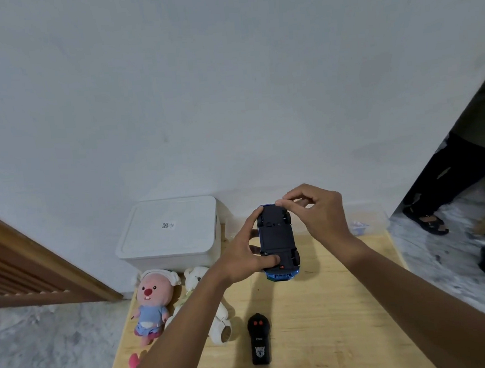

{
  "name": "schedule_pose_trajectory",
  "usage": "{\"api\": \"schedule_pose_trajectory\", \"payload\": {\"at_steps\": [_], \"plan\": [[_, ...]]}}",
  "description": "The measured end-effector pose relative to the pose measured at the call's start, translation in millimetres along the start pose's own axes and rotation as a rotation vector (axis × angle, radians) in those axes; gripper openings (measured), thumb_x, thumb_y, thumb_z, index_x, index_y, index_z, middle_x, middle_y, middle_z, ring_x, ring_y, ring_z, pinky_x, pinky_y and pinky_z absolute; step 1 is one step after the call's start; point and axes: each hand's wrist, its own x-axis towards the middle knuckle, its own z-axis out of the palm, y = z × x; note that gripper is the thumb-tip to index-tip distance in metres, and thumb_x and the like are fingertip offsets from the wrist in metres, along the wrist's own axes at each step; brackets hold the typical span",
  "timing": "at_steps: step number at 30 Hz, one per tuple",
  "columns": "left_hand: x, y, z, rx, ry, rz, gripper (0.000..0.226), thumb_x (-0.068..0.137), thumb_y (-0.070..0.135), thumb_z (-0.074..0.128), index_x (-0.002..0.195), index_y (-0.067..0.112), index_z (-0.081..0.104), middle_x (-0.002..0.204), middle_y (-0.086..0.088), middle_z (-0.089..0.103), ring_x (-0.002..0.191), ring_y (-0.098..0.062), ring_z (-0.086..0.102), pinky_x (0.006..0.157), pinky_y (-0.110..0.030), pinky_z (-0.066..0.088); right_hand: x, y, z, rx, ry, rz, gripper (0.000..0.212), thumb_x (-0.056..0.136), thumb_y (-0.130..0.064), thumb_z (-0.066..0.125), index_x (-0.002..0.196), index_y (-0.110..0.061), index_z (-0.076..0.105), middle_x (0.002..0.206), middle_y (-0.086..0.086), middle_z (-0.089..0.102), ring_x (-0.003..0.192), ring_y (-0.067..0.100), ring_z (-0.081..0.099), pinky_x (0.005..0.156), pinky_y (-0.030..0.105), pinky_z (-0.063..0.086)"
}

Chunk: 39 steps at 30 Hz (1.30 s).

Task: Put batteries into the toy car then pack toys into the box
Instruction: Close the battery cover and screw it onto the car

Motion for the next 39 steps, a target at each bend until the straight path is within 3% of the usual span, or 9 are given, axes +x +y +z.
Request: {"api": "schedule_pose_trajectory", "payload": {"at_steps": [5,11,17,22,25,27,29,35,39], "plan": [[2.6,1.5,-2.7,0.000,0.007,-0.032,0.104,0.082,0.013,0.085,0.152,0.058,0.022,0.136,0.003,0.054,0.103,-0.020,0.072,0.081,-0.037,0.064,-8.0,5.1,-0.4,-0.095,-0.053,-0.088,0.024,0.092,-0.018,0.072,0.116,-0.023,0.075,0.105,-0.016,0.075,0.090,0.003,0.071,0.084,0.017,0.054],[2.6,-0.5,-4.2,-0.002,0.033,-0.022,0.104,0.081,0.014,0.085,0.151,0.060,0.024,0.136,0.003,0.055,0.106,-0.020,0.070,0.085,-0.041,0.063,0.4,-0.5,0.4,0.071,-0.113,0.128,0.008,0.087,-0.018,0.078,0.092,-0.016,0.072,0.089,-0.008,0.074,0.084,0.003,0.069,0.074,0.013,0.053],[3.0,0.5,-3.9,-0.020,0.038,0.021,0.105,0.083,0.010,0.084,0.152,0.059,0.022,0.140,0.007,0.052,0.113,-0.019,0.066,0.080,-0.027,0.060,4.0,-6.7,-2.2,0.199,0.111,0.195,0.017,0.099,-0.015,0.061,0.111,-0.021,0.071,0.093,-0.007,0.071,0.084,0.007,0.071,0.078,0.016,0.054],[4.0,-2.0,-4.1,-0.008,0.066,0.015,0.107,0.080,0.013,0.085,0.151,0.062,0.021,0.138,0.009,0.053,0.110,-0.020,0.069,0.088,-0.036,0.061,-9.1,-0.4,-6.5,-0.046,-0.095,0.310,0.034,0.102,-0.013,0.037,0.103,-0.031,0.066,0.073,0.000,0.055,0.050,0.009,0.044,0.050,0.019,0.039],[6.2,-2.3,-0.7,0.037,0.086,0.021,0.110,0.074,0.021,0.089,0.149,0.066,0.021,0.139,0.010,0.054,0.108,-0.020,0.070,0.095,-0.046,0.059,-28.3,4.7,-1.7,-0.261,-0.239,0.280,0.020,0.096,-0.032,0.056,0.112,-0.043,0.062,0.088,-0.007,0.060,0.075,0.005,0.057,0.065,0.024,0.043],[7.9,-2.6,1.6,0.048,0.087,0.042,0.110,0.075,0.022,0.090,0.150,0.065,0.021,0.140,0.012,0.054,0.110,-0.017,0.069,0.096,-0.047,0.059,-38.0,9.1,3.0,-0.339,-0.329,0.238,0.039,0.092,-0.044,0.063,0.129,-0.050,0.053,0.113,-0.015,0.060,0.104,0.004,0.058,0.085,0.028,0.046],[9.4,-2.9,3.0,0.047,0.074,0.054,0.106,0.080,0.024,0.087,0.151,0.064,0.020,0.143,0.013,0.053,0.113,-0.015,0.068,0.097,-0.046,0.059,-43.0,12.9,6.9,-0.282,-0.383,0.262,0.051,0.091,-0.046,0.065,0.137,-0.054,0.045,0.127,-0.017,0.061,0.116,0.005,0.056,0.096,0.032,0.050],[9.2,-4.7,3.1,-0.169,0.105,0.037,0.068,0.109,0.011,0.044,0.157,0.052,0.020,0.146,0.009,0.052,0.113,-0.011,0.069,0.082,-0.032,0.061,-41.4,20.5,8.1,-0.051,-0.378,0.361,0.049,0.090,-0.046,0.068,0.130,-0.062,0.046,0.121,-0.010,0.067,0.117,0.005,0.060,0.093,0.027,0.052],[10.6,-8.2,3.2,-0.222,0.138,0.058,0.054,0.111,0.018,0.043,0.156,0.045,0.031,0.142,0.002,0.059,0.117,-0.014,0.068,0.083,-0.029,0.060,-40.3,18.2,11.5,0.059,-0.379,0.358,0.047,0.092,-0.040,0.070,0.129,-0.060,0.049,0.116,-0.011,0.070,0.118,0.002,0.059,0.095,0.027,0.049]]}}
